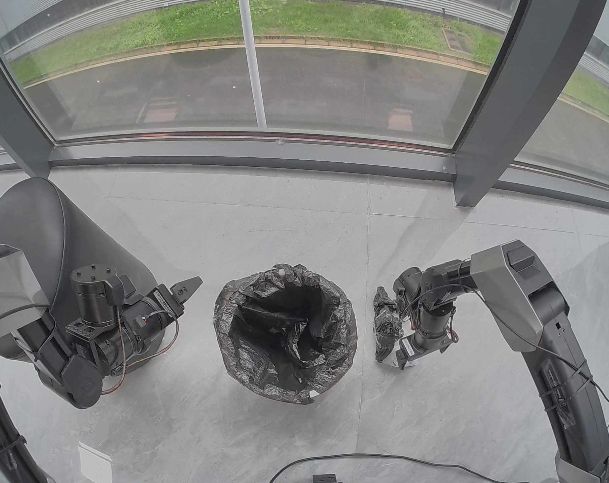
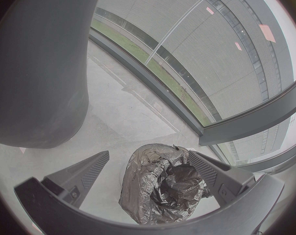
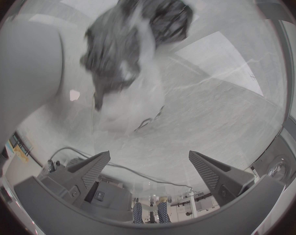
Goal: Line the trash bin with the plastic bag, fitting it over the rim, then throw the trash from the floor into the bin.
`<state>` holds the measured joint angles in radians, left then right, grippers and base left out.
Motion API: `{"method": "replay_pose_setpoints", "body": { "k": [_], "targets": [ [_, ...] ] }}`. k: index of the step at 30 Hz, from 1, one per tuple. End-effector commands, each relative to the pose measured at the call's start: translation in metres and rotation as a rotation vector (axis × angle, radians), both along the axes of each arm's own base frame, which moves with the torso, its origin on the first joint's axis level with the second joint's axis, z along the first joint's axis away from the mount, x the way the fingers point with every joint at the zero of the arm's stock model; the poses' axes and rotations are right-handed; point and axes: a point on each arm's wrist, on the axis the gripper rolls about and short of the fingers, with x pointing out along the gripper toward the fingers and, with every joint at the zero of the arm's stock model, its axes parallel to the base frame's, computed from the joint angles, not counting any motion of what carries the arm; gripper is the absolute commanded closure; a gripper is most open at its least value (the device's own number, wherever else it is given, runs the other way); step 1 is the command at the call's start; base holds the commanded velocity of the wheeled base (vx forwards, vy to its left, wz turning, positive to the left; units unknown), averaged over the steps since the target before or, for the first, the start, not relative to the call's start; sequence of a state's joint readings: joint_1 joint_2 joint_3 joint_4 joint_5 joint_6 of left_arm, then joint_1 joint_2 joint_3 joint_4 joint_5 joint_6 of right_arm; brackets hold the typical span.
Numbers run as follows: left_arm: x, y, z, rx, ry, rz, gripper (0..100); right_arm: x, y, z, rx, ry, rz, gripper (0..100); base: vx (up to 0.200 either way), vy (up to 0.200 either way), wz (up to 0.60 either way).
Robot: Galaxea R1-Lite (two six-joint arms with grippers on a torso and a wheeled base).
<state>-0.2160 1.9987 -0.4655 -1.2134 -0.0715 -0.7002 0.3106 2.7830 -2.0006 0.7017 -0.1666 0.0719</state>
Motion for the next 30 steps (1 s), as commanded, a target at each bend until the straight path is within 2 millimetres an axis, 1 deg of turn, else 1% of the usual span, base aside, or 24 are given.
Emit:
{"method": "replay_pose_setpoints", "body": {
  "k": [1,3,4,7,9,10,12,15,19,22,23,26,30],
  "targets": [
    [0.0,0.0,0.002,-0.005,-0.014,0.003,0,0.007,0.004,0.028,0.029,-0.106,-0.02,0,0.0,0.0,0.0],
    [0.0,0.0,0.003,-0.007,-0.023,0.003,0,0.009,0.008,0.028,0.038,-0.139,-0.016,0,0.0,0.0,0.0],
    [0.001,0.001,0.003,-0.008,-0.032,0.006,0,0.013,0.016,0.022,0.053,-0.184,0.002,0,0.0,0.0,0.0],
    [0.001,0.001,0.003,-0.009,-0.036,0.006,0,0.014,0.027,0.006,0.067,-0.216,0.02,0,0.0,0.0,0.0],
    [0.001,0.001,0.003,-0.009,-0.036,0.006,0,0.014,0.027,0.005,0.068,-0.218,0.022,0,0.0,0.0,0.0],
    [0.001,0.001,0.004,-0.01,-0.038,0.006,0,0.012,0.031,-0.012,0.059,-0.198,0.037,0,0.0,0.0,0.0],
    [0.001,0.001,0.003,-0.008,-0.037,0.005,0,0.012,0.031,-0.018,0.059,-0.194,0.037,0,0.0,0.0,0.0],
    [0.001,0.001,0.002,-0.007,-0.034,0.005,0,0.017,0.032,-0.031,0.079,-0.236,0.042,0,0.0,0.0,0.0],
    [0.0,0.0,0.002,-0.007,-0.034,0.004,0,0.022,0.033,-0.035,0.085,-0.288,0.054,0,0.0,0.0,0.0],
    [0.0,0.0,0.002,-0.007,-0.032,0.004,0,0.024,0.033,-0.034,0.091,-0.307,0.052,0,0.0,0.0,0.0],
    [0.0,0.0,0.002,-0.007,-0.034,0.004,0,0.025,0.032,-0.03,0.093,-0.322,0.051,0,0.0,0.0,0.0],
    [0.0,0.0,0.002,-0.007,-0.032,0.004,0,0.026,0.032,-0.027,0.082,-0.335,0.052,0,0.0,0.0,0.0],
    [0.0,0.0,0.001,-0.008,-0.029,0.004,0,0.026,0.033,-0.027,0.078,-0.336,0.06,0,0.0,0.0,0.0]
  ]
}}
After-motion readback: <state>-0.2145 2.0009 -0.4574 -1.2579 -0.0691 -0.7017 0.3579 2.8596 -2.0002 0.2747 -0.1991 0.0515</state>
